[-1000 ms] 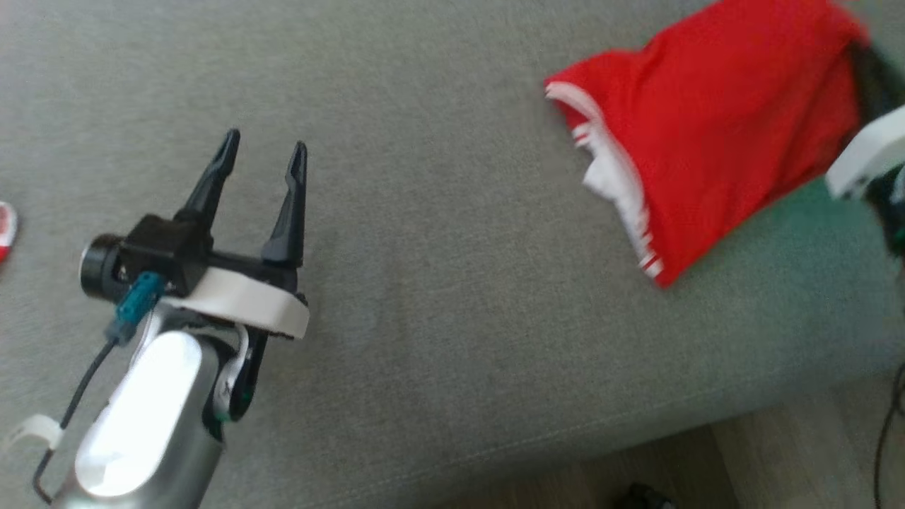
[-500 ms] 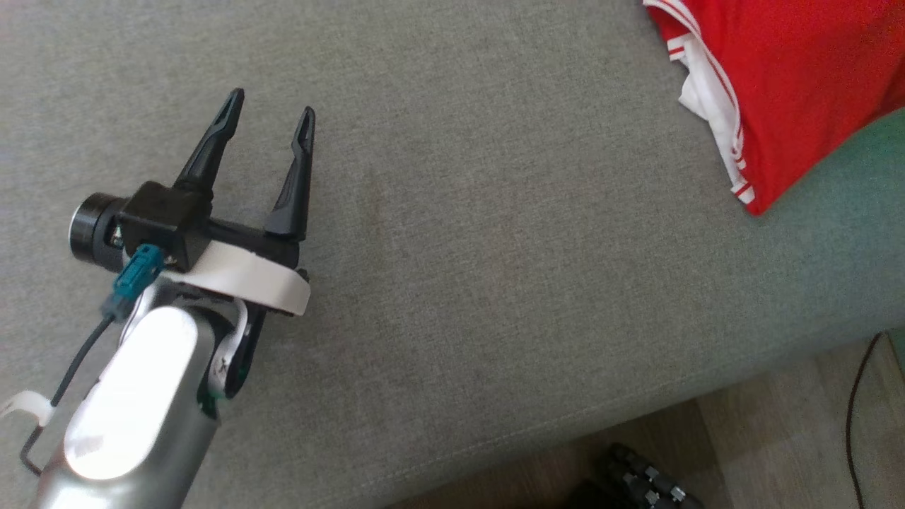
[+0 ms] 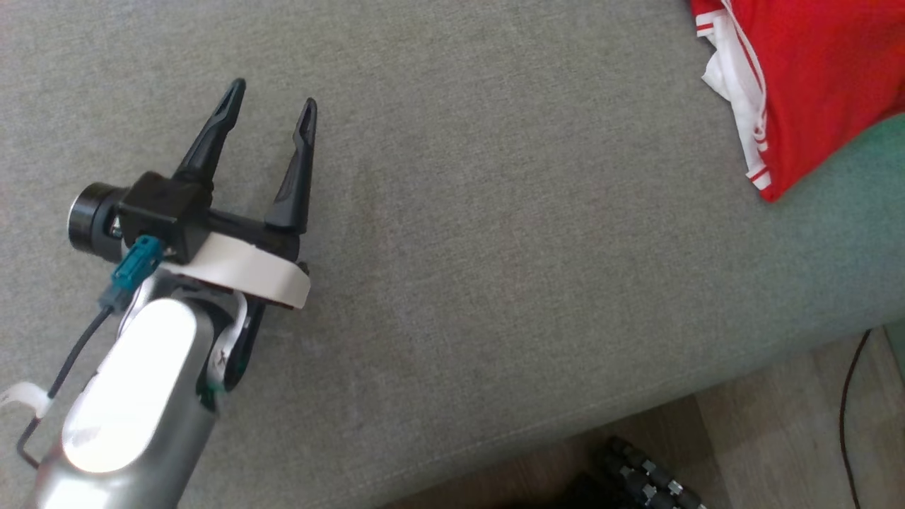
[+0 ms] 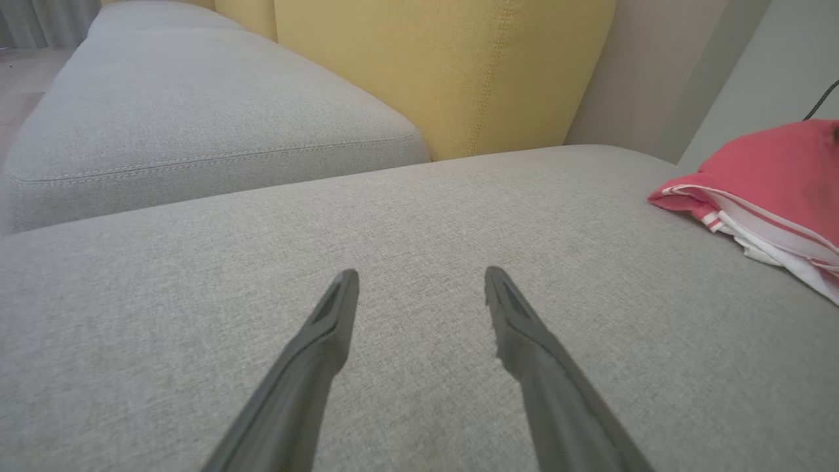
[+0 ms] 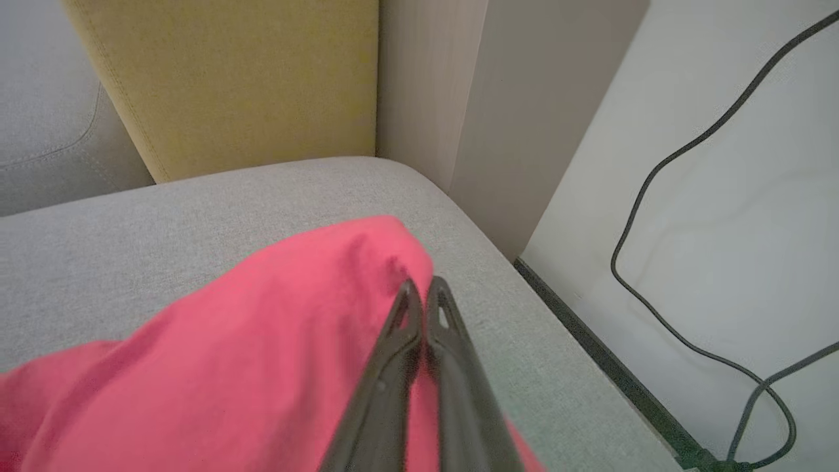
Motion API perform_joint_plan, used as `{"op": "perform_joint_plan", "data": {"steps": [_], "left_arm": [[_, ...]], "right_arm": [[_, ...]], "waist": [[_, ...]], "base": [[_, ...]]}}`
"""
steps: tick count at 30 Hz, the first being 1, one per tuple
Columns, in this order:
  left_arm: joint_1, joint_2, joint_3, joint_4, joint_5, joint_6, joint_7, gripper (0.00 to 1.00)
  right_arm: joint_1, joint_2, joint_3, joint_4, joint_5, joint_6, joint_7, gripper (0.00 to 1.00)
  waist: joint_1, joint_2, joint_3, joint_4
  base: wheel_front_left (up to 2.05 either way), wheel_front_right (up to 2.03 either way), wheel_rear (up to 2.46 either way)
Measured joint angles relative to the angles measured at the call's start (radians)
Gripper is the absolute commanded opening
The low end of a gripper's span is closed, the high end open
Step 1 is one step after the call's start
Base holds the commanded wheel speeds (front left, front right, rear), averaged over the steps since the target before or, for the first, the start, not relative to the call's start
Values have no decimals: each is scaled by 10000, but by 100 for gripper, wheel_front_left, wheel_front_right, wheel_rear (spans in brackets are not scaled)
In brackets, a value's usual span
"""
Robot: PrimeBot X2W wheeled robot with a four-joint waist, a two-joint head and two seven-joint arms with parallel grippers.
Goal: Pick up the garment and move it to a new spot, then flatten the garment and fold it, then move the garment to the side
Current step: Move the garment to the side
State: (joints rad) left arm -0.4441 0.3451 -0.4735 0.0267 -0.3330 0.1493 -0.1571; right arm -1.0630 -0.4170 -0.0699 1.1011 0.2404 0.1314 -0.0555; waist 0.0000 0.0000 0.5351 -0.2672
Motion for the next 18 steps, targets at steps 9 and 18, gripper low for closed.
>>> {"op": "perform_joint_plan", "data": {"steps": [9, 18], "left_arm": [[-96, -10, 2, 176, -56, 12, -159, 100], [549, -54, 33, 558, -397, 194, -395, 100]], "right_arm": [[-115, 420, -113, 207, -504, 0, -508, 100], [1263, 1429, 387, -1085, -497, 0, -1569, 100]], "waist": [[0, 0, -364, -28], [-1, 0, -1301, 2]], "base": [[0, 0, 0], [0, 0, 0]]}}
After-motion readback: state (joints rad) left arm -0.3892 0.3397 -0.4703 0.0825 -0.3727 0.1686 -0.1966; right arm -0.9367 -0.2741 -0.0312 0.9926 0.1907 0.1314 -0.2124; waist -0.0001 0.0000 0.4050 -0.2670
